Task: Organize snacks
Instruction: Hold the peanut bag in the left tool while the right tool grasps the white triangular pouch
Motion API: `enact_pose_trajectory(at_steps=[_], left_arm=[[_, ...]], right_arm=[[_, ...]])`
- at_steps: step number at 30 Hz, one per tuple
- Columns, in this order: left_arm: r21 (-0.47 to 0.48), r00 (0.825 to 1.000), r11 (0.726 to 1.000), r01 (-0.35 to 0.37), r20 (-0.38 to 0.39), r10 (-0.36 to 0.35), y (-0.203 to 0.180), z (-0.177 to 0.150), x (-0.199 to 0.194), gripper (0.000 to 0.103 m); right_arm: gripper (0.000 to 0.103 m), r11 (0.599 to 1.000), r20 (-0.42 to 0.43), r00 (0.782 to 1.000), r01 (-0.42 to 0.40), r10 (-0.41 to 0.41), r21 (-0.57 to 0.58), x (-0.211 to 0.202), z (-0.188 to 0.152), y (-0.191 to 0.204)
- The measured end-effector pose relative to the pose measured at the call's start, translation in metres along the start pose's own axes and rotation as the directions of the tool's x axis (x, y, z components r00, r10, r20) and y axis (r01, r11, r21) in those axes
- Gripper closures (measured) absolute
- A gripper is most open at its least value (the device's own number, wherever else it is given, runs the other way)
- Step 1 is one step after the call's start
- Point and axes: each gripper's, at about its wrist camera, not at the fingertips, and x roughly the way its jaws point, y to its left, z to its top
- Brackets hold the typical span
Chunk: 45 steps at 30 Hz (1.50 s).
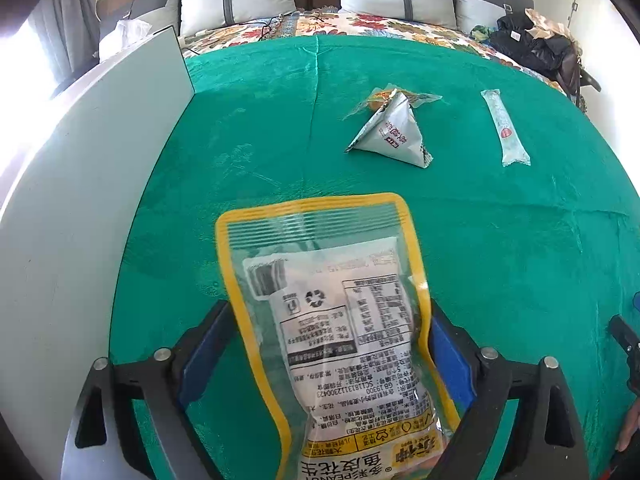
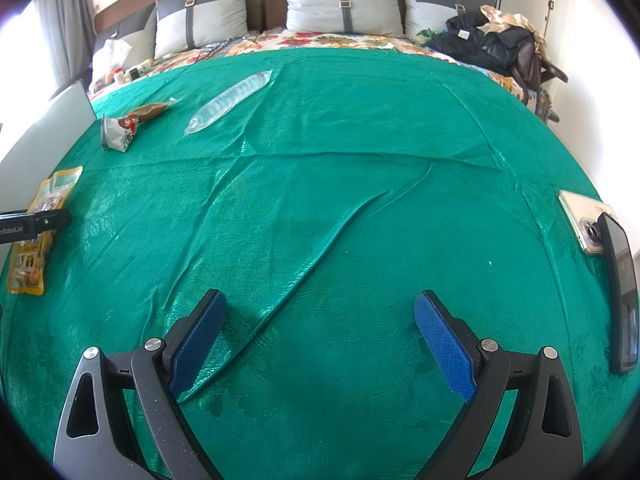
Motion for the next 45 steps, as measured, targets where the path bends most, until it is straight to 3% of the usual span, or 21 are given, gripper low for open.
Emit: enact_pose_trajectory(at_steps=[2,13,43,45], left_arm=[[-0.028,1.0,1.0,0.001,0.007,-0.001,0.005,-0.004,0.002,0.0],[-0.038,0.995,0.999,-0.006,0.103,0.01,0.007,-0.011,-0.001,0.0],[-0.047,0.994,0.999,-0.001,0.108,0.006,0.008,-0.009,0.001,0.0],[-0.047,0.994,0.999,0.0,0.108,0.005,0.008,-0.01,0.001,0.0]], right_arm=[[0.006,1.0,0.0,1.0,0.0,0.0,0.0,0.0,0.0,0.0],[0.006,1.0,0.0,1.0,0.0,0.0,0.0,0.0,0.0,0.0],[0.008,0.999,-0.013,1.0,0.016,-0.016,0.033,0.001,0.005,0.002],[0.008,0.994,0.002,0.999,-0.048,0.048,0.094,0.0,0.018,0.006]])
